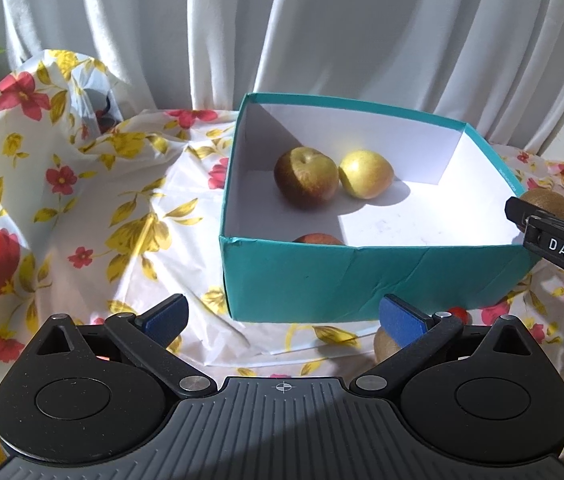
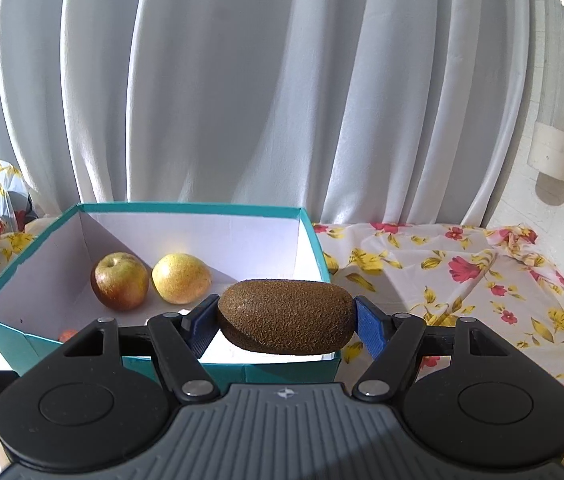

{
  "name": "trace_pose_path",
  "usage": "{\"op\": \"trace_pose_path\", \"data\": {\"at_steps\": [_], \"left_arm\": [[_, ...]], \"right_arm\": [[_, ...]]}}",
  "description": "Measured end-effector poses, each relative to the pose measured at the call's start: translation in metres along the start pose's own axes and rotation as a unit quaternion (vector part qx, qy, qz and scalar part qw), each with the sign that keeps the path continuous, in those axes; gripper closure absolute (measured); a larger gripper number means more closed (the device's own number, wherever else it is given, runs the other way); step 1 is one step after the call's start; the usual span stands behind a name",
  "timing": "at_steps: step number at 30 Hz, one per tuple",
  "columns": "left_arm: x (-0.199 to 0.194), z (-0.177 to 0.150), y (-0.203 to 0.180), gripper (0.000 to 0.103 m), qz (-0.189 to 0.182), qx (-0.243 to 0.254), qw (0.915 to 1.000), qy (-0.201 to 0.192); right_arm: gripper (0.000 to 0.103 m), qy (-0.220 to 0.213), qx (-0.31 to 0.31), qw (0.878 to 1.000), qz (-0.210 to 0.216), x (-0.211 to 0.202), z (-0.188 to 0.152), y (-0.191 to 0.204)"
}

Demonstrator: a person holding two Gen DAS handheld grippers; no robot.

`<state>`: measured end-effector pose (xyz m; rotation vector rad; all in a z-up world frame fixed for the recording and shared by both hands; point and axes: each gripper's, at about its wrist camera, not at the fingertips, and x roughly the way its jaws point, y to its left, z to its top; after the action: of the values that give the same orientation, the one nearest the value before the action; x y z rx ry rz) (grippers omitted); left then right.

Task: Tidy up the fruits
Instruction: 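Carry the brown kiwi over the teal box with the right gripper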

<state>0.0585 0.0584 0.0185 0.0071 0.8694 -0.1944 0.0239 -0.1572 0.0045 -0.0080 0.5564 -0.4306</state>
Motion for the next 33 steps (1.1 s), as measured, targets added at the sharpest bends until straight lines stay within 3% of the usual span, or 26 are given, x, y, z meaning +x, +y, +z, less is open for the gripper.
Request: {"op": "trace_pose_path", "data": {"at_steps": [33], "left_arm": [[0.012, -0.001, 0.005, 0.0, 0.005, -0.006, 0.9997, 0.023]], "right_arm": [[0.031, -0.003, -0.068, 0.997, -0.028, 0.019, -0.009, 0.018]]}}
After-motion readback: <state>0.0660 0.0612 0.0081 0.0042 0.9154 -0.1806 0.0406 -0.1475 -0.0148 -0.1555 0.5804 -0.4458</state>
